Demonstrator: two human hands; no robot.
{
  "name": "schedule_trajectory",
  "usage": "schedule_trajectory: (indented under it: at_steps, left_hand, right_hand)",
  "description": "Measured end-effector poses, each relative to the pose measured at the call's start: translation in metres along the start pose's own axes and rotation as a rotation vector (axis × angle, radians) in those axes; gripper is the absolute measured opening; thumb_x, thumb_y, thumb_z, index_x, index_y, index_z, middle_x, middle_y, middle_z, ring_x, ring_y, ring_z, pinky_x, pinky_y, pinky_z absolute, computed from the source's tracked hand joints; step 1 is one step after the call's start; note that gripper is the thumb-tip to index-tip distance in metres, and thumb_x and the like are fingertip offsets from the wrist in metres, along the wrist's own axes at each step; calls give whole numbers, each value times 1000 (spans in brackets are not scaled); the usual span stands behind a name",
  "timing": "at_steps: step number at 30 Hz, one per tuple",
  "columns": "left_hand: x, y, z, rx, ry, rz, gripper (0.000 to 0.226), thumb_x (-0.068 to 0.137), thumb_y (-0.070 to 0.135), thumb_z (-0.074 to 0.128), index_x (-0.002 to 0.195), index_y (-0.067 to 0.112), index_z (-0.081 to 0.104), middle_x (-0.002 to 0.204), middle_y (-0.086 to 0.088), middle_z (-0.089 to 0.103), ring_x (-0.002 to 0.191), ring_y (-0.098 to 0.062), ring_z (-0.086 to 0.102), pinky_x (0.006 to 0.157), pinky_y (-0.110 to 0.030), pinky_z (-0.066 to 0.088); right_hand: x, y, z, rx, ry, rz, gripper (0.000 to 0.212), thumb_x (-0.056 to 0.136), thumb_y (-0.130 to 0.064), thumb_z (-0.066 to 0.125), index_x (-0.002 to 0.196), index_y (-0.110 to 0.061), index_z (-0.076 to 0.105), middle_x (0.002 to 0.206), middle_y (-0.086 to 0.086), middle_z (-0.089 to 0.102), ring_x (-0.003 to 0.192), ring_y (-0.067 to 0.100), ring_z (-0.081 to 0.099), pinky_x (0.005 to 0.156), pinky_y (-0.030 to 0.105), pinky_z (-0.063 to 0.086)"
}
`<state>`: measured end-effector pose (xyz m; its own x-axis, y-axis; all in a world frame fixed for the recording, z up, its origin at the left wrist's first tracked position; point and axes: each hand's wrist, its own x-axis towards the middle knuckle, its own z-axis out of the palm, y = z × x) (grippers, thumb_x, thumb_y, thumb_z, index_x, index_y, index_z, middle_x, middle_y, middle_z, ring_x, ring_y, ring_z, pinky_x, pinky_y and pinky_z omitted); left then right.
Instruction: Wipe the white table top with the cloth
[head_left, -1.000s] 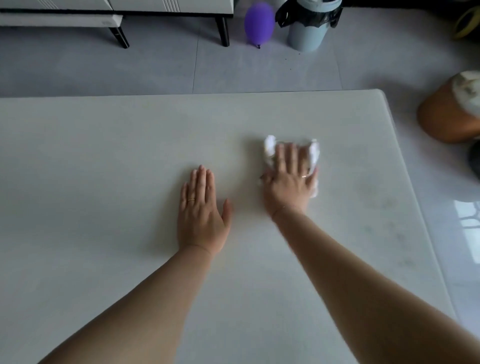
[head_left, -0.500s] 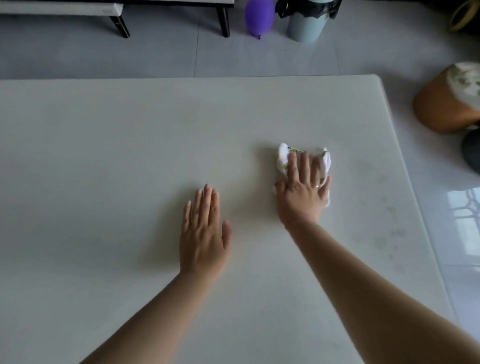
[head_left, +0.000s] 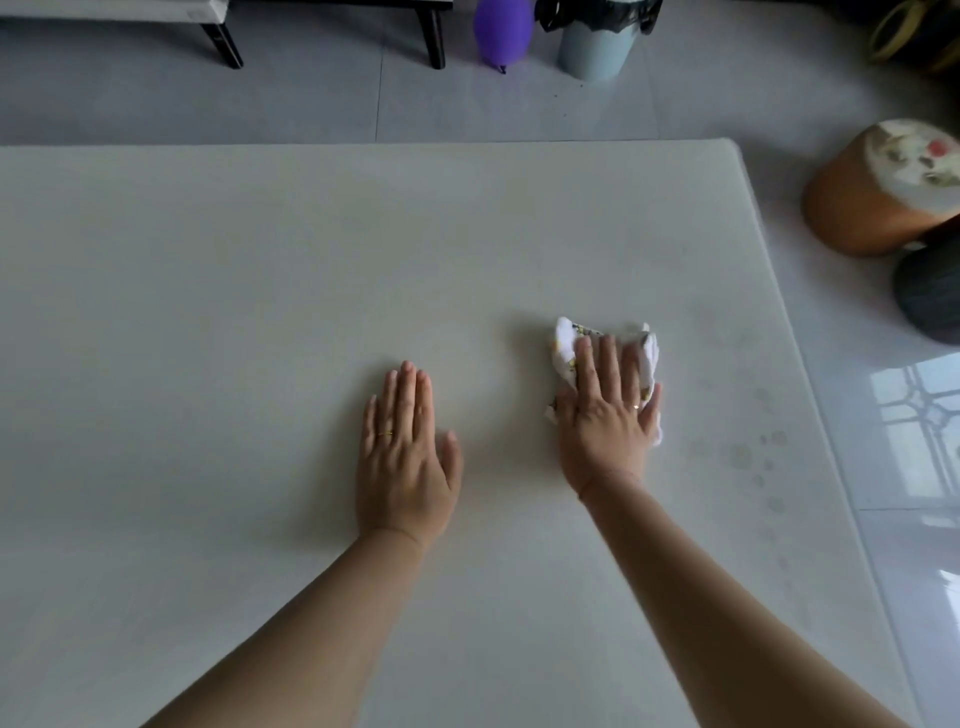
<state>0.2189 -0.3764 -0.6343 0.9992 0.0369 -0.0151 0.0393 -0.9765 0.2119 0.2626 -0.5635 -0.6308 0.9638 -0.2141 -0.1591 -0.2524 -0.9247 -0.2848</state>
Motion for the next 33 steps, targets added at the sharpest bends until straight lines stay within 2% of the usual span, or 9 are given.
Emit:
schedule_trajectory:
  at_steps: [2,8,13,16,20,23,26,29,33]
  left_hand:
    - [0,1,0,-9,4,-2,64,87,31,32,143,0,33,152,-16,30,141,-28,26,116,-43,20]
    - [1,0,0,-6,2,10,64,86,31,32,142,-1,36,150,-18,32,140,-29,29,115,-44,23]
    - [0,0,0,-16,2,12,65,87,32,30,143,0,33,151,-17,30,141,-30,27,116,-43,19]
    - [0,1,1,9,-19,9,66,87,33,25,145,0,29,153,-17,25,143,-28,22,118,-42,13]
    - [-3,0,0,19,-47,-11,66,92,29,38,148,2,17,157,-14,12,146,-25,9,119,-39,2]
    - [-29,3,-5,-17,-36,-55,66,90,27,42,146,-1,23,155,-17,20,144,-29,18,119,-42,10]
    - [-66,10,-6,-28,-18,-13,60,90,28,30,140,-5,36,149,-20,33,138,-34,33,115,-45,25]
    - [-82,13,-1,-20,-24,-20,58,92,28,28,139,-5,37,148,-20,34,137,-34,34,112,-45,24]
    - [-81,12,2,-34,-34,-42,60,90,29,30,140,-4,36,149,-19,34,138,-33,32,113,-46,28]
  right_hand:
    - [-19,-23,10,23,-2,6,62,94,-41,37,149,-33,10,159,-6,1,145,15,-10,113,40,-15]
    - [-60,-15,13,-90,-84,-468,56,93,-48,23,147,-34,16,154,-11,5,145,19,1,116,40,2]
    - [-49,30,-2,-46,-12,-104,54,96,-49,22,148,-37,12,156,-14,2,141,2,-11,116,39,-2]
    - [-66,0,11,-5,18,67,58,96,-42,32,149,-33,8,158,-8,-1,144,12,-11,115,41,-9]
    - [-113,-28,18,-22,-90,-218,58,93,-46,18,149,-35,6,154,-13,-7,143,13,-16,115,40,-13]
    - [-120,-8,10,-57,-156,-422,56,94,-46,21,148,-34,11,155,-12,0,145,15,-10,116,40,-10]
    - [-115,-8,4,-75,-144,-408,56,95,-47,34,147,-33,22,157,-9,13,146,19,5,116,44,-8]
    - [-115,-23,7,-74,-109,-358,57,90,-53,37,140,-24,41,151,2,33,143,26,22,116,52,-4]
    - [-114,-25,13,-107,-63,-356,59,90,-50,36,142,-24,40,151,7,35,140,28,31,116,53,9]
